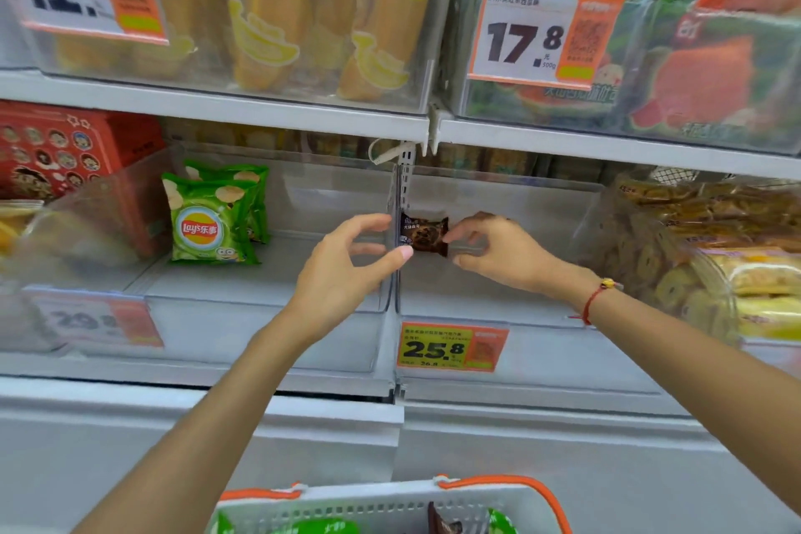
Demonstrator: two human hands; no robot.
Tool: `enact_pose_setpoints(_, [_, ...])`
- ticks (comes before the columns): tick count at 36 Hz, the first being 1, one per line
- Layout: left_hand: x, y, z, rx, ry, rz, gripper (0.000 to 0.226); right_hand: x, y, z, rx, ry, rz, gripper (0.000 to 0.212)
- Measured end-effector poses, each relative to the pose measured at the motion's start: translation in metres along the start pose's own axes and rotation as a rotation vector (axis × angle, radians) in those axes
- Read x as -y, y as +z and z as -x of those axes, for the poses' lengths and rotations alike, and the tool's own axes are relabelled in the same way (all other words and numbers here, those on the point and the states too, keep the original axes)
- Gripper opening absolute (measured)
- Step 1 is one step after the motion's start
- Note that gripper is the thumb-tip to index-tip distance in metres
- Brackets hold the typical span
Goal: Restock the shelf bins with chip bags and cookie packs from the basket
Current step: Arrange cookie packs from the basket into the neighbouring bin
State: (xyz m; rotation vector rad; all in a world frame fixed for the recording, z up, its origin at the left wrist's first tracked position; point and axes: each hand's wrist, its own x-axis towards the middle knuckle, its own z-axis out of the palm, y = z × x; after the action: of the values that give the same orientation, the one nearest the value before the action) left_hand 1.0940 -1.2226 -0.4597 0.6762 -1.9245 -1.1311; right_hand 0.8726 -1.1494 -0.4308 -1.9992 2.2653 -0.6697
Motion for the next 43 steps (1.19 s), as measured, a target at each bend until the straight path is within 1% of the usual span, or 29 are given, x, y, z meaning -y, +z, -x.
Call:
enact_pose_setpoints(2, [-0.004,0.004,0.008,-0.118,0.05,-0.109,0.036,0.007,-0.006,0.021,-0.022,0.004,-0.035,0.024])
enact_pose_setpoints(4, [-0.01,0.01,0.019,-0.25,0.117,-0.21,0.03,0.018,-0.01,0.046,-0.089,0.011,-0.092,0.021])
enact_pose_setpoints(6, [-0.013,0.016,0.035,-0.356,0.203,-0.264,0.028,0.029,-0.011,0.072,-0.179,0.02,-0.147,0.017])
enact_pose_setpoints(8, [-0.013,0.022,0.053,-0.433,0.266,-0.284,0.025,0.039,-0.006,0.099,-0.236,0.007,-0.208,0.015])
enact_pose_setpoints(11, [-0.007,0.032,0.085,-0.511,0.281,-0.319,0.015,0.045,0.011,0.138,-0.199,0.0,-0.304,0.012])
enact_pose_setpoints(13, [0.002,0.043,0.103,-0.511,0.235,-0.355,0.016,0.041,0.028,0.16,-0.132,0.038,-0.325,0.013])
enact_pose_setpoints(15, [0.014,0.053,0.121,-0.447,0.174,-0.402,0.017,0.03,0.048,0.179,-0.035,0.106,-0.305,0.013])
enact_pose_setpoints(17, [0.027,0.062,0.14,-0.323,0.152,-0.451,0.013,0.017,0.065,0.194,0.074,0.187,-0.282,0.011])
enact_pose_setpoints(19, [0.04,0.068,0.159,-0.123,0.08,-0.464,0.01,0.004,0.081,0.207,0.152,0.271,-0.263,0.011])
enact_pose_setpoints(21, [0.052,0.072,0.176,0.123,-0.073,-0.502,0.009,-0.008,0.096,0.217,0.226,0.334,-0.217,0.013])
enact_pose_setpoints(23, [0.062,0.077,0.188,0.379,-0.225,-0.593,0.02,-0.016,0.111,0.227,0.359,0.384,-0.177,0.014])
enact_pose_setpoints(24, [0.066,0.081,0.194,0.502,-0.273,-0.629,0.029,-0.018,0.119,0.232,0.43,0.386,-0.148,0.02])
enact_pose_setpoints(26, [0.074,0.088,0.206,0.706,-0.321,-0.656,0.044,-0.021,0.134,0.241,0.561,0.338,-0.094,0.038])
enact_pose_setpoints(28, [0.087,0.096,0.218,0.843,-0.36,-0.64,0.056,-0.019,0.147,0.248,0.654,0.268,-0.025,0.054])
enact_pose_setpoints(29, [0.093,0.1,0.224,0.87,-0.368,-0.642,0.059,-0.017,0.152,0.25,0.672,0.229,0.032,0.058])
enact_pose_setpoints(31, [0.103,0.106,0.231,0.824,-0.375,-0.631,0.055,-0.011,0.159,0.253,0.665,0.154,0.124,0.059])
enact_pose_setpoints(33, [0.108,0.107,0.232,0.739,-0.386,-0.591,0.047,-0.003,0.161,0.253,0.634,0.085,0.172,0.051])
enact_pose_setpoints(35, [0.111,0.106,0.231,0.709,-0.377,-0.565,0.043,0.002,0.163,0.251,0.628,0.048,0.204,0.04])
enact_pose_setpoints(38, [0.111,0.105,0.227,0.687,-0.34,-0.544,0.04,0.005,0.165,0.25,0.623,0.047,0.196,0.028])
enact_pose_setpoints(41, [0.106,0.102,0.223,0.655,-0.391,-0.43,0.031,0.006,0.162,0.249,0.613,0.06,0.161,0.028])
enact_pose_setpoints(43, [0.102,0.097,0.218,0.626,-0.424,-0.343,0.031,0.008,0.157,0.247,0.602,0.127,0.059,0.031])
